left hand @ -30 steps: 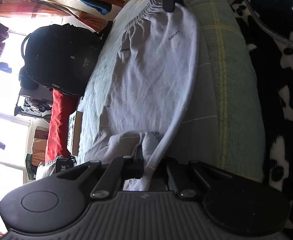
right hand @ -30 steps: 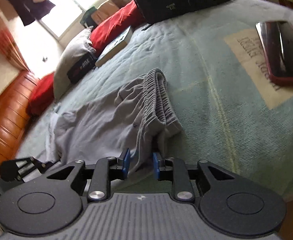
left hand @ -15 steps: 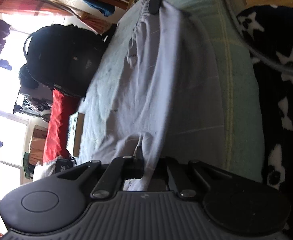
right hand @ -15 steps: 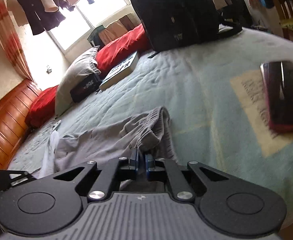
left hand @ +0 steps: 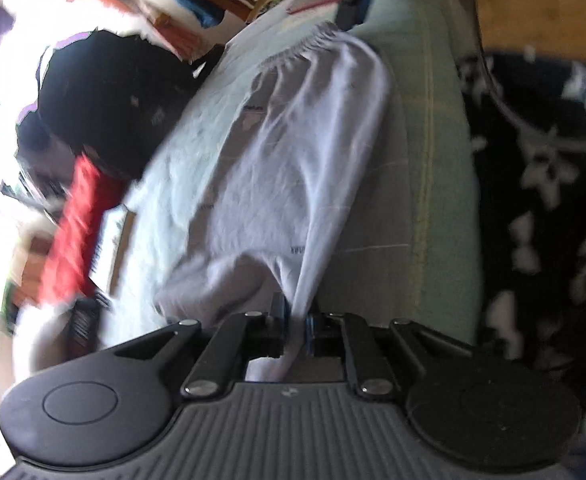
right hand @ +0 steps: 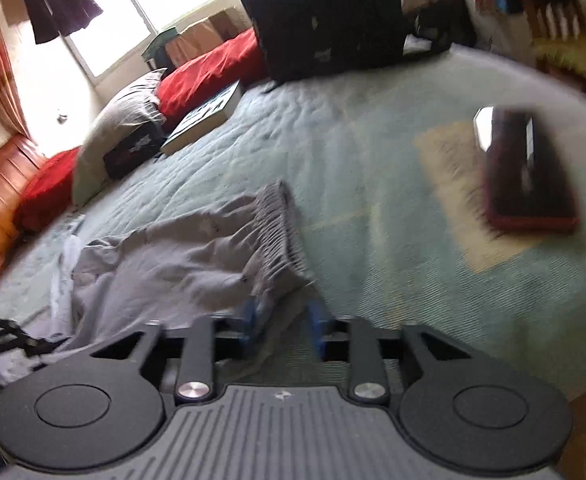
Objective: Fold clothes
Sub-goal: 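Open the right gripper and release the folded waistband onto the sweatpants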
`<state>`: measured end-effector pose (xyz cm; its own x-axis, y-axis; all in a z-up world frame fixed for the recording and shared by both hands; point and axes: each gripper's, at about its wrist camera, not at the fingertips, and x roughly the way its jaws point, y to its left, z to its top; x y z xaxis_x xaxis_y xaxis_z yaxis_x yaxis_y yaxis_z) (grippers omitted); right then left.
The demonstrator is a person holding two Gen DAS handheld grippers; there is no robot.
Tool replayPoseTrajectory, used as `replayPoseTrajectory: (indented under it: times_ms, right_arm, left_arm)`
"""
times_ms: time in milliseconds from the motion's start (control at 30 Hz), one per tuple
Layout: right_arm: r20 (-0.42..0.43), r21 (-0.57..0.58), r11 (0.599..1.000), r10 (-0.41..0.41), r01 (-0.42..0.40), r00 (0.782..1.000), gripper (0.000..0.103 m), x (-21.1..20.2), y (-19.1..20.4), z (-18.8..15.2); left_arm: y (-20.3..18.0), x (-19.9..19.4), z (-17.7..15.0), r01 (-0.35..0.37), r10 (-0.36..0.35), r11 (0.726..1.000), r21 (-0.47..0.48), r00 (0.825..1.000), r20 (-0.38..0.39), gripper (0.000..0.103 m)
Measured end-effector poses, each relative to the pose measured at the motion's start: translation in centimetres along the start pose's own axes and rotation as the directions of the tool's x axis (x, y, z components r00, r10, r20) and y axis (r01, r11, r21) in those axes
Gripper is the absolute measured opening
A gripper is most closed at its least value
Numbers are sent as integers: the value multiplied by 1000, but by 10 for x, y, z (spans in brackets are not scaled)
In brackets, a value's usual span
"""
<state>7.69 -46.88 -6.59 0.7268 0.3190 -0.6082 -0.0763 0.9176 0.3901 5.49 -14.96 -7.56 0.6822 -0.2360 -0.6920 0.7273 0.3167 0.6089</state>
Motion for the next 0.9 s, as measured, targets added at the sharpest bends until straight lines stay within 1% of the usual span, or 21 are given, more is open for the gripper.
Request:
replayPoseTrajectory:
  times_ms: [67,100,133,167,200,267,333,367,433,500,567,633,667,733,767,800,833,867,900]
  right_arm:
    - [35,-49,999,-15,17,999,41,-16,8,2]
    - [52,-74,997,-17,21,998,41,-24,13,3]
    - [68,-99,995,2,5,998,41,-30,19,5]
    - [77,-123,992,21,-11,997,41,-33,27,7]
    - [83,-150,988,39,-26,996,42,-34,35,8]
    - [70,-215,975,68,-52,995,42,-23,55,7]
    - [38,-273,960,73,-60,997,42,-3,73,3]
    - [16,-300,952,67,-59,998,42,10,81,-1]
    - [-22,-347,937,42,-47,999,42,32,92,-12]
    - [-49,-381,925,-16,-4,999,42,47,94,-25]
    - [-35,-388,921,-19,4,999,42,45,89,-36]
    - [-24,-392,920,-21,10,1000,43,43,84,-46]
    - [-25,-373,928,-17,6,1000,44,41,81,-45]
    - [-25,-345,939,-11,2,1000,46,40,78,-44]
    - [-25,-336,942,-10,1,1000,48,40,78,-44]
    - [-25,-337,942,-10,1,1000,53,41,80,-44]
    - [-25,-338,941,-10,1,1000,60,41,82,-45]
    - [-24,-345,939,-9,0,1000,63,41,86,-47]
    - [-23,-352,936,-9,0,1000,70,41,89,-49]
  left_arm:
    - [18,-16,-7,100,-97,989,-106,995,27,20]
    - [27,-24,-10,144,-138,977,-158,989,47,21]
    - [35,-31,-13,174,-163,963,-205,984,70,21]
    - [43,-37,-14,188,-170,952,-241,981,93,23]
    - [48,-41,-12,185,-160,945,-269,981,114,26]
    - [55,-38,-3,153,-117,943,-295,984,136,29]
    - [55,-25,10,155,-110,938,-310,981,159,29]
    - [54,-16,16,167,-118,932,-322,979,167,30]
    - [49,7,26,204,-154,909,-364,975,163,29]
    - [42,26,28,246,-201,887,-391,968,153,29]
    - [31,34,21,274,-239,864,-422,962,133,29]
    - [24,33,10,283,-243,837,-468,959,145,30]
    - [23,29,6,285,-240,823,-491,959,154,30]
    - [29,21,-1,302,-253,783,-544,953,165,36]
    - [34,17,-4,314,-263,755,-576,949,174,42]
    - [39,13,-8,322,-266,731,-601,946,184,46]
    - [46,7,-13,326,-261,709,-626,945,197,47]
    - [53,2,-19,330,-255,685,-649,944,211,51]
    - [60,-4,-25,331,-246,662,-672,943,223,58]
